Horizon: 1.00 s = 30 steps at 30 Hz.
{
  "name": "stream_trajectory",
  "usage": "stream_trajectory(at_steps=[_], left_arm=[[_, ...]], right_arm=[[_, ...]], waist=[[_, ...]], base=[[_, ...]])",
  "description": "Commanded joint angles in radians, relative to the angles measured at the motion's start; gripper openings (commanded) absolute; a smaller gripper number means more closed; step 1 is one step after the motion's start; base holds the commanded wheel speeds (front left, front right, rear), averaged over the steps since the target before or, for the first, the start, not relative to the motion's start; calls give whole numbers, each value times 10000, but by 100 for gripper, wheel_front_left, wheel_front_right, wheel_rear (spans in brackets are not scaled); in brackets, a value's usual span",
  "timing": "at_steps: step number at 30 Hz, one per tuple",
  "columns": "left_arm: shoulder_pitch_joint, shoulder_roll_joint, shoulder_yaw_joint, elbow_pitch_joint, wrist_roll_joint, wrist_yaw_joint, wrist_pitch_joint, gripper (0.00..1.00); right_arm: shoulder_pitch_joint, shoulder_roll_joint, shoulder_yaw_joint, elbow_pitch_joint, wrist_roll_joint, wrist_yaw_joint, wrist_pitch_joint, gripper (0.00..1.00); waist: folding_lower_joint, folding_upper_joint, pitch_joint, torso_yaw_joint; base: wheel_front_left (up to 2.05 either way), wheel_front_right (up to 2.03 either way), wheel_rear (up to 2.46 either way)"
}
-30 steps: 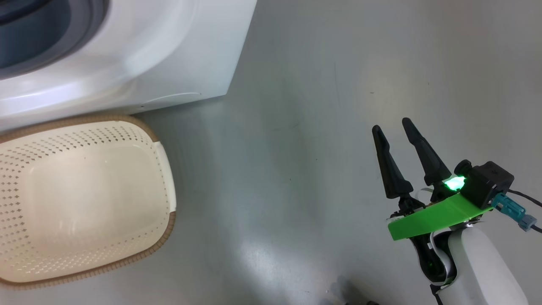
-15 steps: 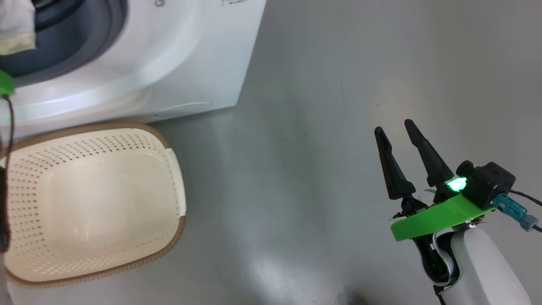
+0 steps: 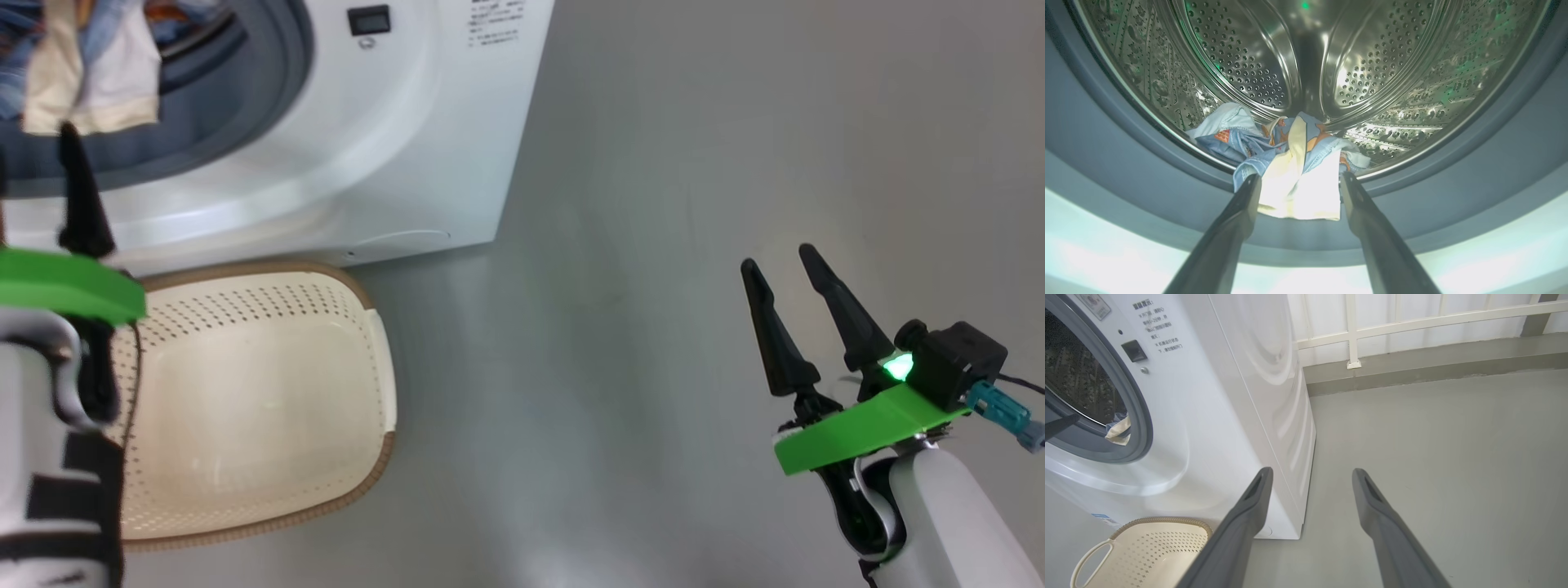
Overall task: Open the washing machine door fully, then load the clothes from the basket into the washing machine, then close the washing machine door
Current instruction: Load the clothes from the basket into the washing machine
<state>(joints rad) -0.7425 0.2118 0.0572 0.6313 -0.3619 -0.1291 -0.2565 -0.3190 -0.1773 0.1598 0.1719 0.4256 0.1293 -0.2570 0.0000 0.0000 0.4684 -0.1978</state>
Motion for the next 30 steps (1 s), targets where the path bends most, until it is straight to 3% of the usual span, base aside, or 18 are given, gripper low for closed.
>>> stream_trajectory(at_steps=[1, 30], left_arm=[[421, 293, 244, -440, 154, -15, -53, 100], [5236, -826, 754, -3070, 474, -15, -53, 100]], right_arm=[[356, -154, 193, -165, 9, 14, -48, 100], [1814, -664, -18, 77, 1, 14, -48, 100]], waist=[[0, 0, -347, 278], [0, 0, -2825, 1049]], base=[[0, 0, 0], [0, 0, 0]])
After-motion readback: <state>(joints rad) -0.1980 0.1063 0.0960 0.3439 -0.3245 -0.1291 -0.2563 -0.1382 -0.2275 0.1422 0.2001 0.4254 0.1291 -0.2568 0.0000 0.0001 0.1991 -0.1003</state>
